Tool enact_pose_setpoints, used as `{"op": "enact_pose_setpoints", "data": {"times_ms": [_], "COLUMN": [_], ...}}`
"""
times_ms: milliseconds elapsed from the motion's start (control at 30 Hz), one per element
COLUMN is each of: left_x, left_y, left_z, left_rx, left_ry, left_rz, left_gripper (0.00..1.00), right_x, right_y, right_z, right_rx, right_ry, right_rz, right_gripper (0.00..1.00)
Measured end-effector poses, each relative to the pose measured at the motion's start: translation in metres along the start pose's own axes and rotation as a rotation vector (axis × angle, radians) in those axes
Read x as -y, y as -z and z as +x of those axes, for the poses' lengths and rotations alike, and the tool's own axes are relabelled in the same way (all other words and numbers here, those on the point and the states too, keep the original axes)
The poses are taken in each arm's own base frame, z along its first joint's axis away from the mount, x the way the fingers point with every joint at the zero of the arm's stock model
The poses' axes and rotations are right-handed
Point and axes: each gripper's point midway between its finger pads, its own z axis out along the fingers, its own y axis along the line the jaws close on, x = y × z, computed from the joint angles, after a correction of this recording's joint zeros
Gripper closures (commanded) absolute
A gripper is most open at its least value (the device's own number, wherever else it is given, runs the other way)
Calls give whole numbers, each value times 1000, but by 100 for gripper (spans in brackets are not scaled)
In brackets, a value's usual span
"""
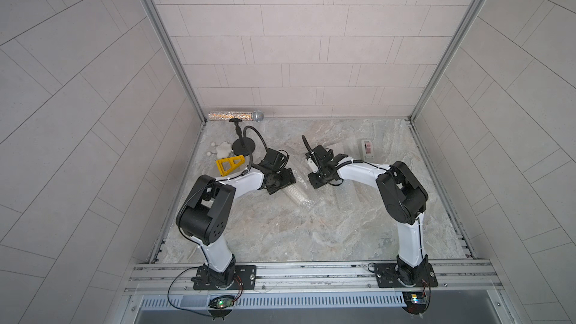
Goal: Wrap vases in bubble wrap
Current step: Wrap the vase in bubble wrap.
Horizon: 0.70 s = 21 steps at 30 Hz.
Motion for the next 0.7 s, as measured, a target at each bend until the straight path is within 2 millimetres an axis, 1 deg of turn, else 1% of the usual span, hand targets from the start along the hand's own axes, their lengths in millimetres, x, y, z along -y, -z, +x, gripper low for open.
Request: {"op": "enact_pose_setpoints", "data": {"times_ms": [67,100,200,300,433,533,633,700], "left_x": [0,1,2,4,11,16,22,26], "left_y": [0,0,1,3,3,2,1,2], "left_z": [0,0,2,5,16,22,29,34], "left_rx": [-2,-3,-9,-19,-44,-50,-53,-56], "left_ry": [-8,-12,-23,-40,-62,-73,-66,-59], "left_rz": [3,5,14,29,62,85,116,125], "left_gripper": [20,21,22,24,26,28,30,30], "right_x": [-4,-5,-11,-15,-22,-25,-29,-33], "right_y": [8,12,26,39,52,59,66,72], "right_z": [1,1,0,5,16,22,26,25], "right_rx": [15,23,54,85,108,112,114,119], "right_ry": [-5,-7,-14,-32,-62,-78,-93,-102], "right_rz": [-24,-32,-67,-101,-151,-179,-203,-228], "right_gripper": [99,100,100,100,100,100,100,100]}}
